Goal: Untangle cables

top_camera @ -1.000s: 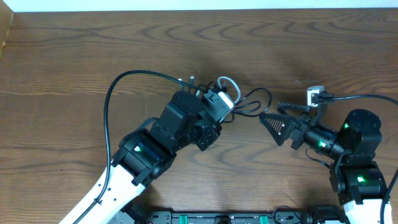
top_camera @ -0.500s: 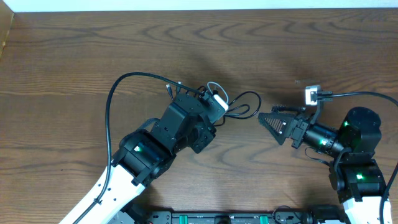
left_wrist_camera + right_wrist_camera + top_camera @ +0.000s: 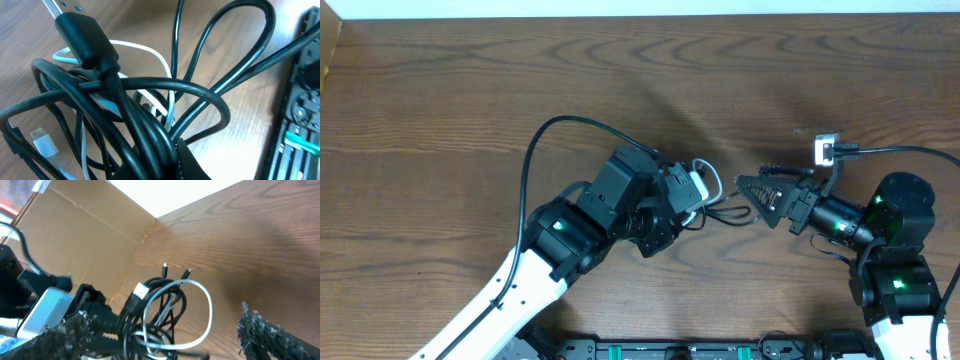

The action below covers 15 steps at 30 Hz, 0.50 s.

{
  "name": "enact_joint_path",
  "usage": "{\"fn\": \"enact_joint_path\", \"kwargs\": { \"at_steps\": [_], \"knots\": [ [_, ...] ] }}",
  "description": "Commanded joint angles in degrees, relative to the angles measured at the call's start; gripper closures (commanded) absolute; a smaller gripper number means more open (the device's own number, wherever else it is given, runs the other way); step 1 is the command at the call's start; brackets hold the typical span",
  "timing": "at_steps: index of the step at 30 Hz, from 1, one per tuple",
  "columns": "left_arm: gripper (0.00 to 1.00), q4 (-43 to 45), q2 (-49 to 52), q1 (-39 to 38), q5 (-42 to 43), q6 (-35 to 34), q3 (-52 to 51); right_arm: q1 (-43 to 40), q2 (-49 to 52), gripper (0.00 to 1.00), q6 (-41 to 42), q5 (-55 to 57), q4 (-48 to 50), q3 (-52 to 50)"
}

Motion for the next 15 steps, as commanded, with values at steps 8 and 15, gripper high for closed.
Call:
{"fn": "enact_joint_path", "kwargs": {
  "at_steps": [8,15],
  "knots": [
    [0.92,0.07,0.15,-0.04,4.26,24.76,1.42,-0.63,3.45,0.13,11.21,3.28,-0.26,1.09],
    [0.92,0.59,1.38,-0.04,4.28,36.39,1.42,3.74,6.93,0.13,12.83,2.40,-0.04,1.09]
  ]
}}
